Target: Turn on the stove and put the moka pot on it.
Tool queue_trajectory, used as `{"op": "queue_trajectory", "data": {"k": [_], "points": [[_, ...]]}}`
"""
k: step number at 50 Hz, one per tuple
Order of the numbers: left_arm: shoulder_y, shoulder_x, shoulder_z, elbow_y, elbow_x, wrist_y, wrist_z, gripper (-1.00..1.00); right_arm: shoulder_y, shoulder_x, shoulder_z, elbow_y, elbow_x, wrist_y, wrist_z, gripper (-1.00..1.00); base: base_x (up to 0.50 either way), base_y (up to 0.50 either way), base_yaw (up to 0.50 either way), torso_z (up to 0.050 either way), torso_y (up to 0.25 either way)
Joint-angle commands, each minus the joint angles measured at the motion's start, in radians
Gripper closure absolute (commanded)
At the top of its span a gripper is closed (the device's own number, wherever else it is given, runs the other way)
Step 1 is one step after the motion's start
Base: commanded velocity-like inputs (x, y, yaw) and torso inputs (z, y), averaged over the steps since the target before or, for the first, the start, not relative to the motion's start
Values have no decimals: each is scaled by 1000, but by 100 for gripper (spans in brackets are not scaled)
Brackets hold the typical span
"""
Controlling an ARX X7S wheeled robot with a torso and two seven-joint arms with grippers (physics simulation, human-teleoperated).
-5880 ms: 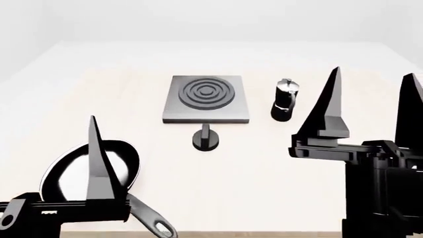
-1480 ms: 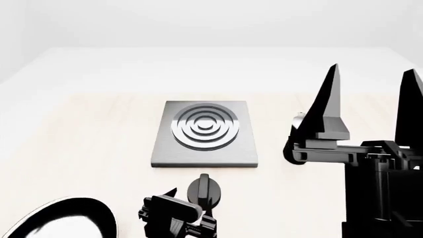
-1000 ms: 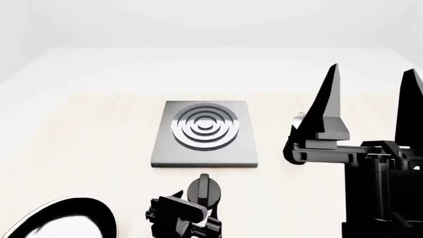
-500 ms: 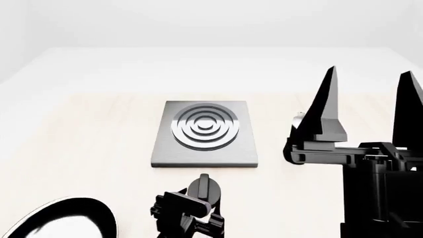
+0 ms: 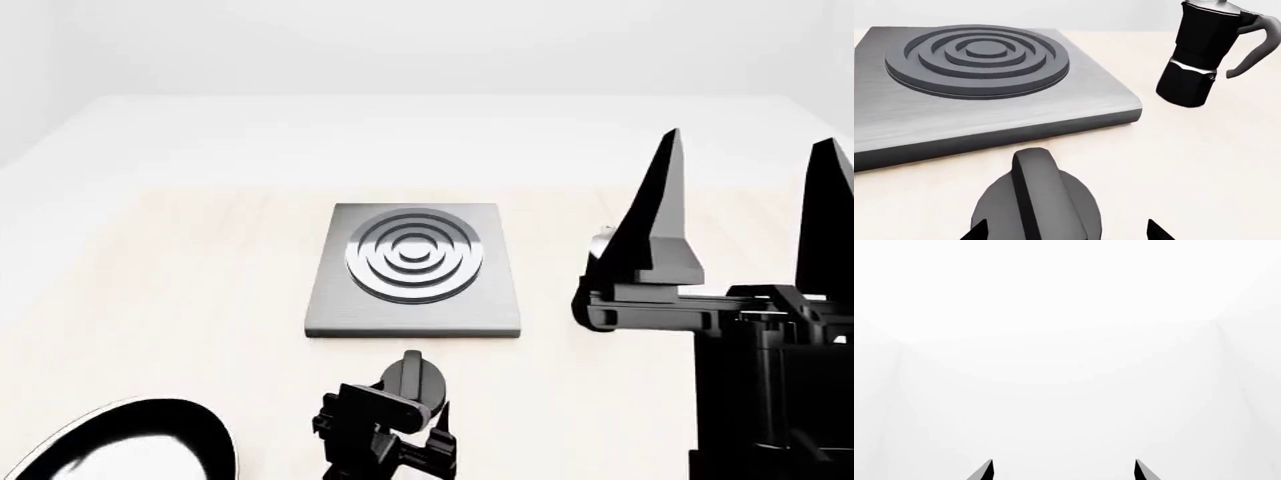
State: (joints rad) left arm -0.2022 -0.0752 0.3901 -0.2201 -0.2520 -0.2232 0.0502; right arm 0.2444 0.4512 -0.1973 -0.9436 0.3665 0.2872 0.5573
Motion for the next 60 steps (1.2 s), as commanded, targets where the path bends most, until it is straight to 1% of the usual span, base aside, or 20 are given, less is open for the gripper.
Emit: {"op": "queue_trajectory", "data": {"k": [1, 8, 21, 27, 30, 31, 38, 46, 51, 55, 57, 60], "points": [[-35, 7, 18, -69, -15, 27, 4, -100, 2, 4, -3, -2, 3, -1, 5, -100, 0, 0, 0, 0, 0], [-53, 11, 34, -99, -23, 33, 4, -100, -2, 5, -8, 1, -1, -9, 5, -100, 0, 0, 0, 0, 0], [-74, 28, 57, -211, -42, 101, 23, -100, -12, 8, -12, 9, -4, -24, 6, -100, 0, 0, 0, 0, 0], [-74, 30, 70, -221, -52, 108, 20, -100, -14, 10, -14, 11, -5, -29, 7, -100, 0, 0, 0, 0, 0], [-60, 28, 97, -183, -51, 94, 23, -100, -16, 10, -18, 14, -8, -33, 6, -100, 0, 0, 0, 0, 0], [-50, 24, 114, -136, -49, 70, 18, -100, -16, 10, -18, 14, -7, -33, 7, -100, 0, 0, 0, 0, 0], [-20, 10, 197, 32, -34, -12, 9, -100, -14, 13, -18, 10, -2, -30, 11, -100, 0, 0, 0, 0, 0], [-12, 9, 260, 101, -24, -43, 9, -100, -15, 18, -14, 6, 3, -31, 14, -100, 0, 0, 0, 0, 0], [-43, 10, 283, 126, -18, -77, 4, -100, -13, 20, -15, 6, 5, -30, 16, -100, 0, 0, 0, 0, 0], [-124, -1, 248, 153, -21, -119, -21, -100, -11, 22, -16, 4, 6, -28, 17, -100, 0, 0, 0, 0, 0], [-152, -16, 217, 214, -39, -157, -40, -100, -12, 24, -15, 7, 6, -32, 16, -100, 0, 0, 0, 0, 0], [-152, -46, 212, 343, -44, -183, -56, -100, -8, 26, -10, 15, 10, -34, 15, -100, 0, 0, 0, 0, 0]]}}
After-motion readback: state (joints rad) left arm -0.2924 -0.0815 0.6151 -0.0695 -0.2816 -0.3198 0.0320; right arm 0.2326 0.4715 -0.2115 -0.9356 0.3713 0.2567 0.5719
